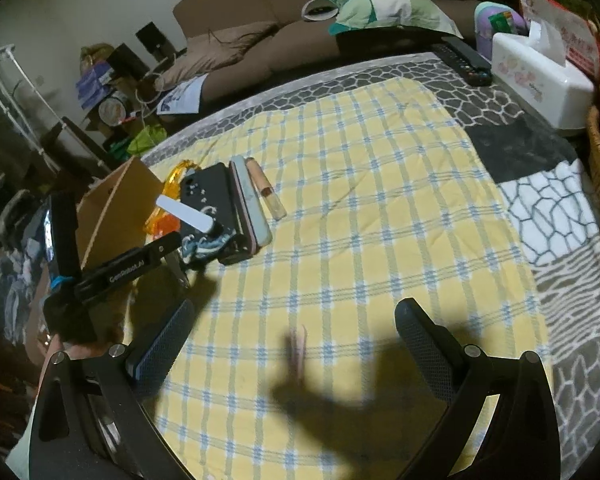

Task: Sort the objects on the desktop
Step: 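Move the left tool back over the table to the silver nail clipper, then grasp the silver nail clipper on its key ring with the left tool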

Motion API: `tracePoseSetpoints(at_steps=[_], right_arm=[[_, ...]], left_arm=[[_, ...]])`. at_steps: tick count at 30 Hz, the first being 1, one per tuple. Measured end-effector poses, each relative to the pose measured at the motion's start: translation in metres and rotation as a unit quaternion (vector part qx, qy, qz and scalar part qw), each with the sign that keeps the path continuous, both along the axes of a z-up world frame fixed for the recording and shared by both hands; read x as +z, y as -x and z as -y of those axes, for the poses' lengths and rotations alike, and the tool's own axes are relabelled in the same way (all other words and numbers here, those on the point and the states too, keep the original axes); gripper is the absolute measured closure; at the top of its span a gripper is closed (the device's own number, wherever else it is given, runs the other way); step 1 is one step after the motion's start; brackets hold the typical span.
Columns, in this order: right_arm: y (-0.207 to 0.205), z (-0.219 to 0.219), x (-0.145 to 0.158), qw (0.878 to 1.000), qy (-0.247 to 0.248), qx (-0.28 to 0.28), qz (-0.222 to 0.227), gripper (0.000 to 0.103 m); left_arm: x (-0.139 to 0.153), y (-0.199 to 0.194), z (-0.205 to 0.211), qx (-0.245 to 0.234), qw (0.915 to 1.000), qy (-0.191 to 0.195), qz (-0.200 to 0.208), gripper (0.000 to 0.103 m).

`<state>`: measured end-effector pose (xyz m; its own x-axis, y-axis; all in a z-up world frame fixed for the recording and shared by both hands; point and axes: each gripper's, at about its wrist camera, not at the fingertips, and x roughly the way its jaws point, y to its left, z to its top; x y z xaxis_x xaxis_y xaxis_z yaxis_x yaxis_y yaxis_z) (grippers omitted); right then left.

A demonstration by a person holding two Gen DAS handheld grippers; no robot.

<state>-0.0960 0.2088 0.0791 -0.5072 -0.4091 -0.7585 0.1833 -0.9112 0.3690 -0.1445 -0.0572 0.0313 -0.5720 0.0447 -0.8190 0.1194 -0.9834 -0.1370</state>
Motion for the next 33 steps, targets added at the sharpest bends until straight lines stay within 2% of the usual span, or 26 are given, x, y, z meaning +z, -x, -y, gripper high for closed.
tracePoseSetpoints(at_steps=[8,12,14,18,21,23,26,29,33], right_arm=[[0.022,0.006,-0.015,0.998,0.061,-0.01,0.0,0.01],[0.042,0.014,-0.025,0.996,0.091,-0.016,0.004,0.021],[0.051,0.019,-0.031,0.995,0.102,-0.015,0.004,0.031],[0.068,0.036,-0.042,0.995,0.097,-0.012,0.009,0.038],[0.076,0.048,-0.04,0.994,0.106,-0.004,-0.006,0.039],[0.082,0.06,-0.036,0.994,0.109,0.011,-0.016,0.039],[0.087,0.079,-0.035,0.995,0.09,0.033,-0.028,0.039],[0.093,0.09,-0.047,0.997,0.069,0.033,-0.012,0.039],[0.096,0.086,-0.067,0.997,0.076,0.018,0.008,0.042]], left_arm=[[-0.006,0.02,0.011,0.011,0.9988,-0.045,0.016,0.013],[-0.013,0.025,0.011,0.01,0.9985,-0.05,0.022,0.012],[-0.014,0.026,0.012,0.009,0.9984,-0.052,0.021,0.012],[-0.016,0.029,0.012,0.009,0.9987,-0.048,0.018,0.012],[-0.017,0.026,0.015,0.015,0.998,-0.059,0.016,0.012],[-0.021,0.02,0.02,0.018,0.9951,-0.096,0.014,0.012],[-0.029,0.014,0.024,0.024,0.9926,-0.119,0.012,0.012],[-0.03,0.012,0.025,0.019,0.9926,-0.12,0.003,0.012],[-0.03,0.014,0.022,0.011,0.993,-0.118,-0.001,0.014]])
